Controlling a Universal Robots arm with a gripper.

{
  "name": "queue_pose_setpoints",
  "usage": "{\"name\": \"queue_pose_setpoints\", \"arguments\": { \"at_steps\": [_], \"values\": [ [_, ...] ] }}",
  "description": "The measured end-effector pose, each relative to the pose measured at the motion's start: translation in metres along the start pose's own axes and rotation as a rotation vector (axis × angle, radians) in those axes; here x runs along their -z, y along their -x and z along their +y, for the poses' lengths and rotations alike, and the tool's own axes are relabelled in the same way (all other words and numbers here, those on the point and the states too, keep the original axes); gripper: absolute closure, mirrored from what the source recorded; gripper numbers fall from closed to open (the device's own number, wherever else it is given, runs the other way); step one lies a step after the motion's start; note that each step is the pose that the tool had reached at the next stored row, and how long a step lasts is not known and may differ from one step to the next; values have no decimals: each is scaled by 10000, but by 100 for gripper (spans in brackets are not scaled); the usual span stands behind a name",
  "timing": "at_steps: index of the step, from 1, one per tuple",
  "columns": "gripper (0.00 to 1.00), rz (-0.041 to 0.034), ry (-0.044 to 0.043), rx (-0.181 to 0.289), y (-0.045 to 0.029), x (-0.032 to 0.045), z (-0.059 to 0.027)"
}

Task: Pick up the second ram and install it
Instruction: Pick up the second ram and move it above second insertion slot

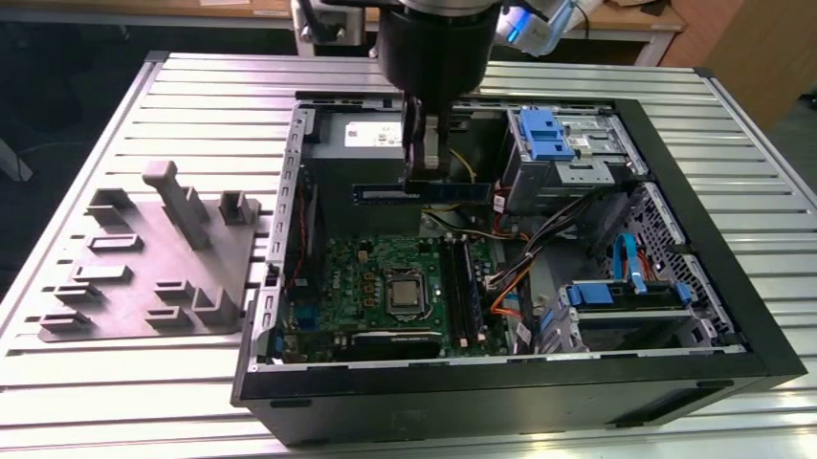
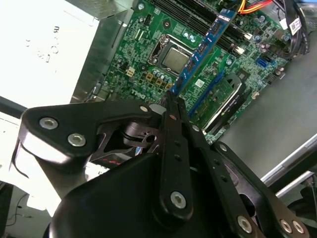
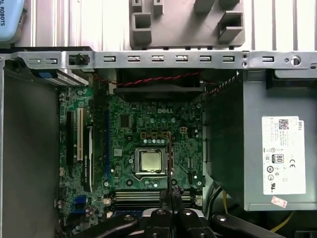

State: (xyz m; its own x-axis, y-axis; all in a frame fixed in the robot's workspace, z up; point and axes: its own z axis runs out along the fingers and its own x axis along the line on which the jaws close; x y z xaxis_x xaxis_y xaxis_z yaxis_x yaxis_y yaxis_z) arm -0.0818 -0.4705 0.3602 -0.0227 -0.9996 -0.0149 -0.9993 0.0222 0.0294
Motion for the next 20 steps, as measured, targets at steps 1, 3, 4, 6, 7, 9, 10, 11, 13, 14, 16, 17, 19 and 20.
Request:
{"name": "queue_pose_setpoints", "arguments": {
  "at_steps": [1,3,4,6,7,9,10,11,13,14,16,17,19,20],
  "values": [
    [88,0,0,-1,-5,-18,-1],
    [88,0,-1,-1,-14,-54,-3],
    [88,-1,-1,-2,-19,-72,-4],
    [88,0,-1,-4,-30,-108,-6],
    [88,-1,-1,-5,-36,-127,-6],
    [88,-2,-1,-7,-47,-163,-9],
    [88,-1,-1,-8,-53,-181,-10],
    [88,-1,-1,-10,-58,-199,-11],
    [88,1,-1,-12,-68,-234,-14],
    [88,0,-1,-14,-74,-253,-15],
    [88,-1,-1,-16,-84,-290,-18],
    [88,-1,-1,-17,-88,-307,-18],
    [88,-1,-1,-17,-95,-340,-21],
    [88,-1,-2,-17,-96,-353,-22]
  ]
}}
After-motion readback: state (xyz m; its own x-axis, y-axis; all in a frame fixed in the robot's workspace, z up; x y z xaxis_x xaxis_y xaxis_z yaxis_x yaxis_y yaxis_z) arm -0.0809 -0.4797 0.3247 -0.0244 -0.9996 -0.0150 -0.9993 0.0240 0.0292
